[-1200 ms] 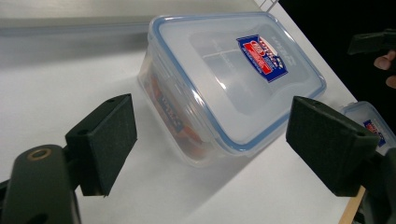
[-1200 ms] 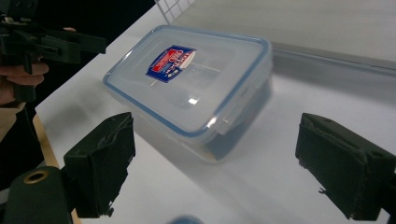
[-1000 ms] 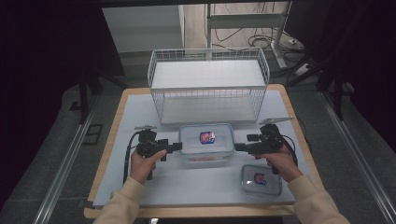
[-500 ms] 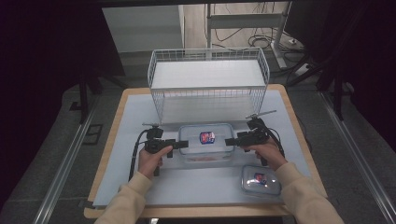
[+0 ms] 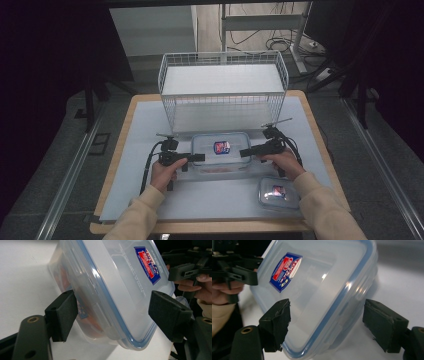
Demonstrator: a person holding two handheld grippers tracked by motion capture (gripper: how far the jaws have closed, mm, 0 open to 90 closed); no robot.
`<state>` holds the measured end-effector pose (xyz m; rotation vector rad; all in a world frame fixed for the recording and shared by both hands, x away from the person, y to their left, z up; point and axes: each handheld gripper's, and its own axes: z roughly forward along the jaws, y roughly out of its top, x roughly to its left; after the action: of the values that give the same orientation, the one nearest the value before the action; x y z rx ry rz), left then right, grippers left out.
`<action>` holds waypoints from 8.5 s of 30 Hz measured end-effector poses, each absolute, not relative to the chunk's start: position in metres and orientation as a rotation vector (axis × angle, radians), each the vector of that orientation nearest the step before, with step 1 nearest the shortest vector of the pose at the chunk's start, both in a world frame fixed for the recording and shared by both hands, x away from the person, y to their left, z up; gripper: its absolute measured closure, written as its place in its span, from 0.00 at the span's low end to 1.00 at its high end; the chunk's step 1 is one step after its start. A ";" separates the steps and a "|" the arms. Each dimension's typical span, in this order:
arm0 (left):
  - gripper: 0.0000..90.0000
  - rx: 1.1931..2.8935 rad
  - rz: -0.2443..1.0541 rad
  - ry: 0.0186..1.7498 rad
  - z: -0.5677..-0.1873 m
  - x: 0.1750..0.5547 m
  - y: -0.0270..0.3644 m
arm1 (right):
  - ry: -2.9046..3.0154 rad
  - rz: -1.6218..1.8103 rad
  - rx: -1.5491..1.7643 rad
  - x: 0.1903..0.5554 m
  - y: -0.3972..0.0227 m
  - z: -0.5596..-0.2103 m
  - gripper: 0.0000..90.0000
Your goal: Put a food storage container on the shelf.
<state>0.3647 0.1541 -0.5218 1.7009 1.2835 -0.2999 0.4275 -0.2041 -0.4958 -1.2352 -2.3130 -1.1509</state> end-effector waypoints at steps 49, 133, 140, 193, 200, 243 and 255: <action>0.51 1.688 -0.056 1.178 -0.479 0.339 0.150 | -2.387 -1.388 -1.194 0.397 -0.222 -0.452 0.55; 0.51 1.648 0.082 1.055 -0.321 0.489 0.168 | -2.415 -1.652 -1.215 0.528 -0.206 -0.290 0.54; 0.50 1.637 0.059 1.093 -0.319 0.497 0.167 | -2.359 -1.659 -1.267 0.538 -0.207 -0.293 0.53; 0.53 1.592 0.140 1.152 -0.313 0.454 0.167 | -2.307 -1.747 -1.384 0.501 -0.224 -0.312 0.44; 0.97 1.707 0.121 1.009 -0.329 0.437 0.145 | -2.295 -1.773 -1.367 0.488 -0.235 -0.312 0.43; 1.00 1.626 0.103 1.170 -0.356 0.474 0.155 | -2.331 -1.735 -1.307 0.465 -0.247 -0.333 0.42; 0.99 1.647 0.082 1.050 -0.358 0.418 0.156 | -2.333 -1.777 -1.268 0.432 -0.260 -0.340 0.41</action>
<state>0.4178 0.1556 -0.3580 1.6469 1.0496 0.0820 0.4322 -0.2604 -0.3404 -1.2676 -2.3326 -1.7771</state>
